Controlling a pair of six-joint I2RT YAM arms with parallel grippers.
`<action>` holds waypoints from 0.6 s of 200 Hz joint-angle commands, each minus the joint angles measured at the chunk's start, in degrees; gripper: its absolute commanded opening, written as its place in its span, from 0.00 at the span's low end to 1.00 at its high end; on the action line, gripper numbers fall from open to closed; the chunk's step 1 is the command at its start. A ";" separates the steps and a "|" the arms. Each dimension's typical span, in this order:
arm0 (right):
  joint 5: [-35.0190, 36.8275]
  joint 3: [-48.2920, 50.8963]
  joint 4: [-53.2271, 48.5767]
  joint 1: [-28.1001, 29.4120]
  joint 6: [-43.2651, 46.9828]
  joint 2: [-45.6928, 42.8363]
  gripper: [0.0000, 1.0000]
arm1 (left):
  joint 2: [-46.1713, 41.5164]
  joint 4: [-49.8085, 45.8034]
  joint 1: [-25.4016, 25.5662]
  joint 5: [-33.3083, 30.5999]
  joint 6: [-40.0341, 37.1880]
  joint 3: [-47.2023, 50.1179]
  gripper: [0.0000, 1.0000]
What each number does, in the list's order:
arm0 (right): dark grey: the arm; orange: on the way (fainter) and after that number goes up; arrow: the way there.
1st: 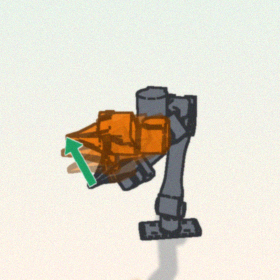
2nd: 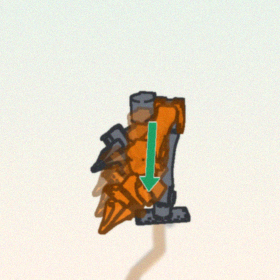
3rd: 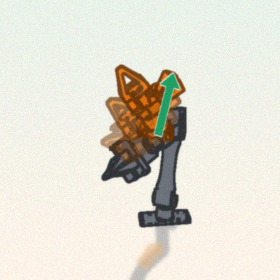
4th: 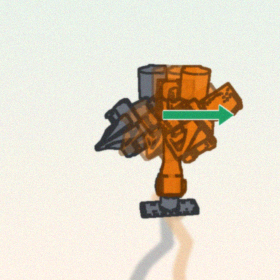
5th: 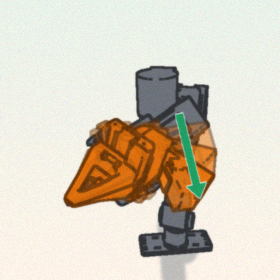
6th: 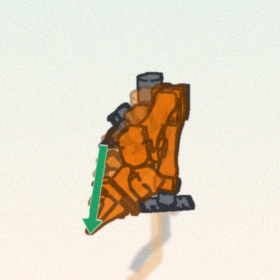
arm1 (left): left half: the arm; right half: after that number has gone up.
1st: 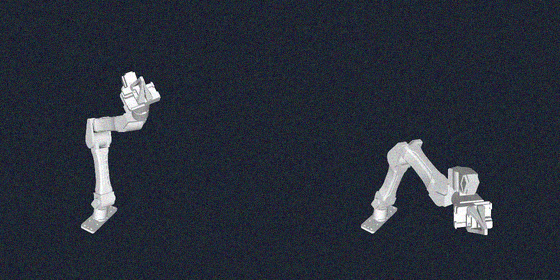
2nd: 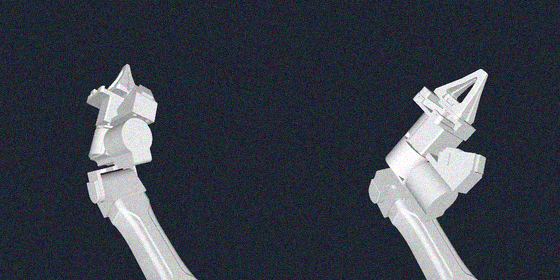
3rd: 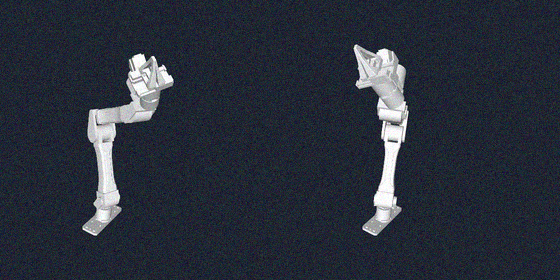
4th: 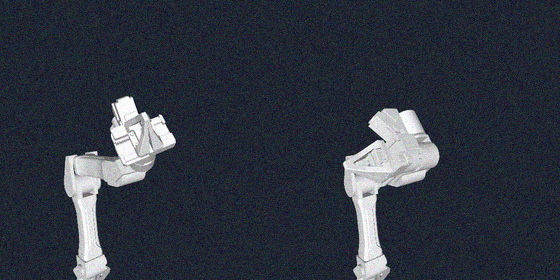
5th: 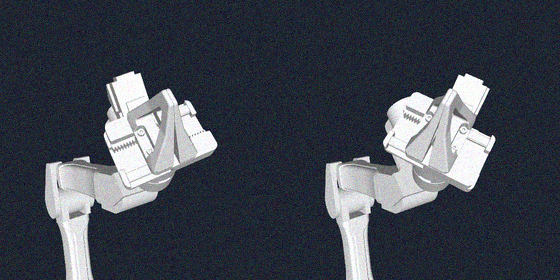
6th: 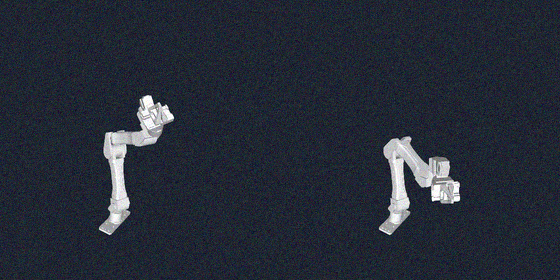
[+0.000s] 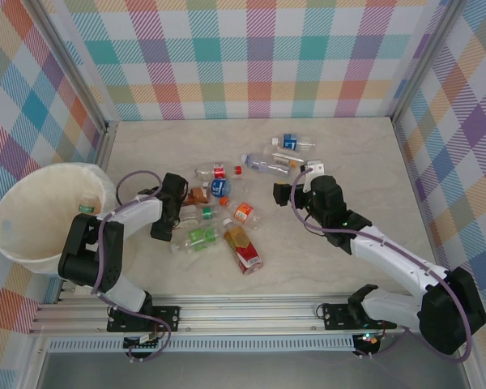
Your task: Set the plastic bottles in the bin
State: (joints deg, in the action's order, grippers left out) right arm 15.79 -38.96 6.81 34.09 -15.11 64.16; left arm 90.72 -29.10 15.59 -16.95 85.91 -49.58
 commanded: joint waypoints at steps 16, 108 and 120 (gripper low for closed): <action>-1.03 0.88 1.40 -0.34 2.37 -0.17 1.00 | 2.84 -3.26 -0.81 4.49 -0.67 -2.86 0.81; -2.01 0.94 2.86 -0.34 3.56 1.08 1.00 | -6.07 -3.84 -1.18 1.98 -3.13 -7.83 0.55; -1.95 0.98 3.03 -0.33 3.51 1.06 1.00 | -8.74 -4.50 -1.16 2.23 -3.51 -7.83 0.51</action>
State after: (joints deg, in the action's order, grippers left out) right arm 14.44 -38.15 7.68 34.09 -12.58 65.04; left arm 88.25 -31.18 15.16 -13.47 84.12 -55.24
